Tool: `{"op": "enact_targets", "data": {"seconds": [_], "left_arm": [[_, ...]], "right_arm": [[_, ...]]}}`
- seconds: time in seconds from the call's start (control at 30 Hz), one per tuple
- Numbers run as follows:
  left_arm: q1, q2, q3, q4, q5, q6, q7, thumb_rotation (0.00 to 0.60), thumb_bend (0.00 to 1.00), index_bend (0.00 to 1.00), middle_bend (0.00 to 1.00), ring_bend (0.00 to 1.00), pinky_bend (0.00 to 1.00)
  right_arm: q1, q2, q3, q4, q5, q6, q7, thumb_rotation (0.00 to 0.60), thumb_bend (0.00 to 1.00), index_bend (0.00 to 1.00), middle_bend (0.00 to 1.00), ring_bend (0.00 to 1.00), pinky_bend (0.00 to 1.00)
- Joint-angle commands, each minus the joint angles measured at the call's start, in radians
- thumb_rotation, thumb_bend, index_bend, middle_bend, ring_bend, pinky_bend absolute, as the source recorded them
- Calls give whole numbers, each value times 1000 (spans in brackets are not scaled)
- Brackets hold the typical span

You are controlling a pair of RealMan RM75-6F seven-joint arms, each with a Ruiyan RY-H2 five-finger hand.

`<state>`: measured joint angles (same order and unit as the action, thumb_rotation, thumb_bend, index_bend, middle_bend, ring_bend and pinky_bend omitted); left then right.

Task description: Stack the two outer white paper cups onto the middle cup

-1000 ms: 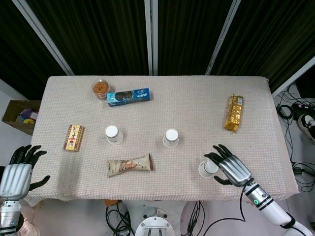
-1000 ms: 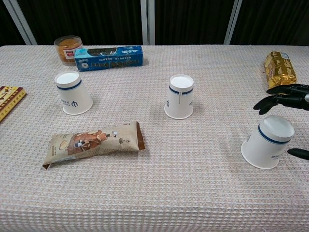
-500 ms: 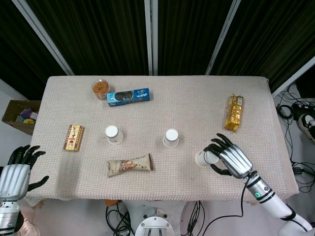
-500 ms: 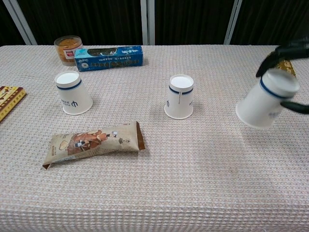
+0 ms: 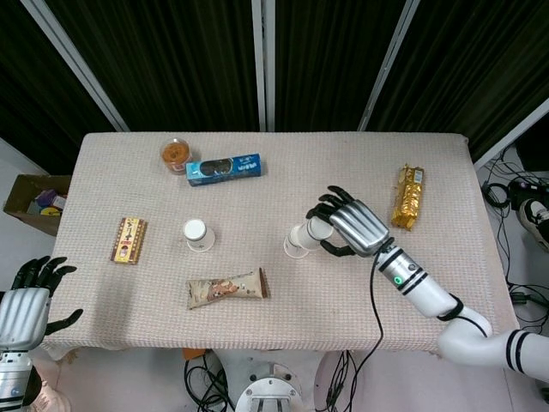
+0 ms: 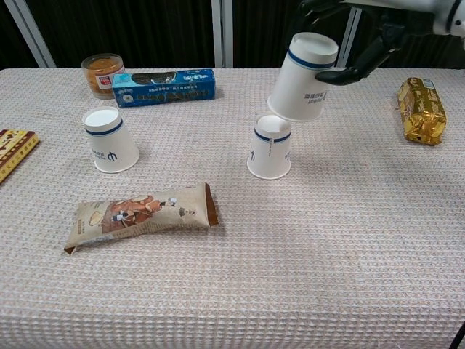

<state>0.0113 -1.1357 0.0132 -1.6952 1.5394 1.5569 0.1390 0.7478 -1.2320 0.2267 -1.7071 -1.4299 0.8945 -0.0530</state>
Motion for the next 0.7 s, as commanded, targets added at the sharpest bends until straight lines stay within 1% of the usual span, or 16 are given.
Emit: {"op": "enact_targets", "data": {"seconds": [0.03, 0.23, 0.6, 0.7], "left_arm": [[0, -1, 2, 2, -2, -5, -2, 600, 117, 283, 177, 115, 122], [-3, -1, 1, 0, 1, -10, 1, 600, 116, 283, 175, 115, 122], [-5, 0, 1, 3, -6, -21, -3, 600, 116, 282, 175, 115, 122], [-5, -1, 1, 5, -8, -21, -6, 600, 116, 282, 175, 115, 122]], "right_arm": [[29, -37, 8, 26, 40, -31, -36, 600, 357, 468, 442, 171, 135], [72, -95, 9, 79, 95, -68, -65, 600, 354, 468, 433, 171, 135], [129, -152, -5, 144, 192, -132, -134, 600, 351, 472, 405, 171, 136], [149, -186, -8, 177, 220, -147, -152, 600, 351, 475, 392, 171, 137]]}}
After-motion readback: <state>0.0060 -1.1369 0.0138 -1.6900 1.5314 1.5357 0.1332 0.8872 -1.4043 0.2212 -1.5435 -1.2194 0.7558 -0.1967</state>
